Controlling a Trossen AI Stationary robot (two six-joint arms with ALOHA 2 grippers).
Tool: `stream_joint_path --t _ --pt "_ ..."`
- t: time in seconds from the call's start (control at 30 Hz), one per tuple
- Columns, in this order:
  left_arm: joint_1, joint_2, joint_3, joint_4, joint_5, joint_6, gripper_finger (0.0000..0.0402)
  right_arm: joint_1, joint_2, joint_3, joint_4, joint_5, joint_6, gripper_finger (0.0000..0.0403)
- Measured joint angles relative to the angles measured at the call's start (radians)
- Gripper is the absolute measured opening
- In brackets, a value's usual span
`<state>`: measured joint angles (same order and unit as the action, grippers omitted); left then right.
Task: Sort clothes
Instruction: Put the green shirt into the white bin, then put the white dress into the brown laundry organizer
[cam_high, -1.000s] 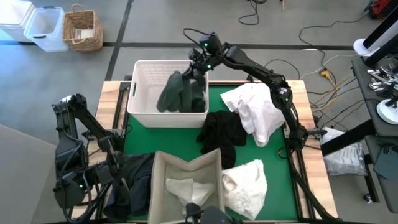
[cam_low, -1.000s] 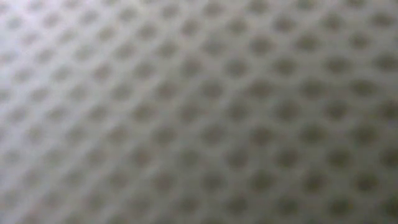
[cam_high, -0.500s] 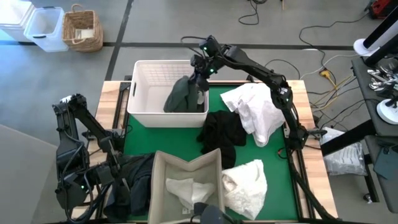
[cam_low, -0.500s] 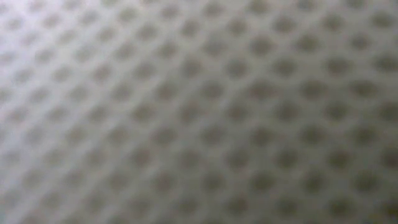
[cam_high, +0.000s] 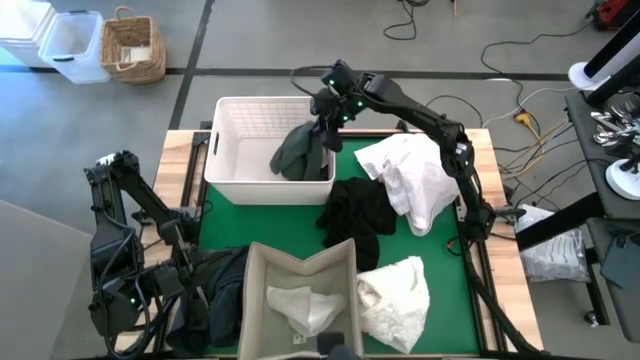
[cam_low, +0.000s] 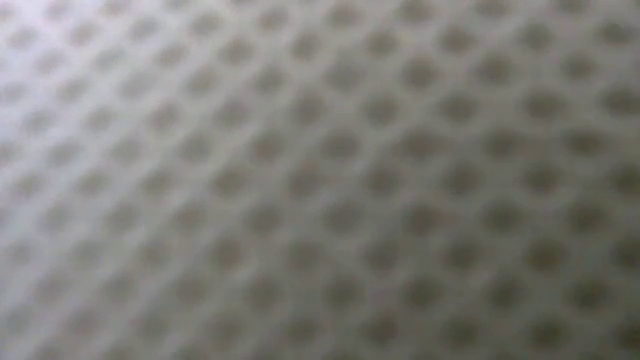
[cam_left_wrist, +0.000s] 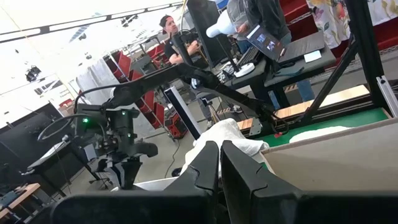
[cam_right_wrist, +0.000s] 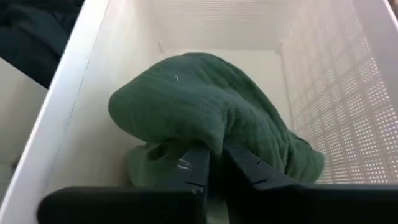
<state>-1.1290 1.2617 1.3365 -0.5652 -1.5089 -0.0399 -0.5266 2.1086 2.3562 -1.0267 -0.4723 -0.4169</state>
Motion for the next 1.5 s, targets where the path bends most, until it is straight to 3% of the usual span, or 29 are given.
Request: stream_joint_path --t 0.2,0.43,0.63,0.93,1.27,1.5 --pt "0.0 0.0 0.0 0.0 0.0 0.0 0.0 0.041 0.0 0.0 -0.009 0.129 -0.043 0.0108" --pt "0.0 0.0 -0.004 0.0 0.0 -0.004 0.0 0.061 -0.001 0.0 -0.009 0.133 -0.012 0.0208" --pt "0.0 0.0 -0.006 0.0 0.0 -0.007 0.0 0.06 -0.023 0.0 -0.013 0.136 0.014 0.0252" --pt "0.0 0.0 -0.006 0.0 0.0 -0.018 0.0 0.072 -0.189 -0.001 -0.052 0.133 0.034 0.0248" --pt "0.0 0.0 -0.021 0.001 -0.001 -0.03 0.0 0.153 -0.402 -0.001 -0.238 0.133 0.111 0.0215" --pt "0.0 0.0 -0.037 0.002 -0.001 -0.053 0.0 0.22 -0.479 -0.003 -0.327 0.167 0.182 0.0207"
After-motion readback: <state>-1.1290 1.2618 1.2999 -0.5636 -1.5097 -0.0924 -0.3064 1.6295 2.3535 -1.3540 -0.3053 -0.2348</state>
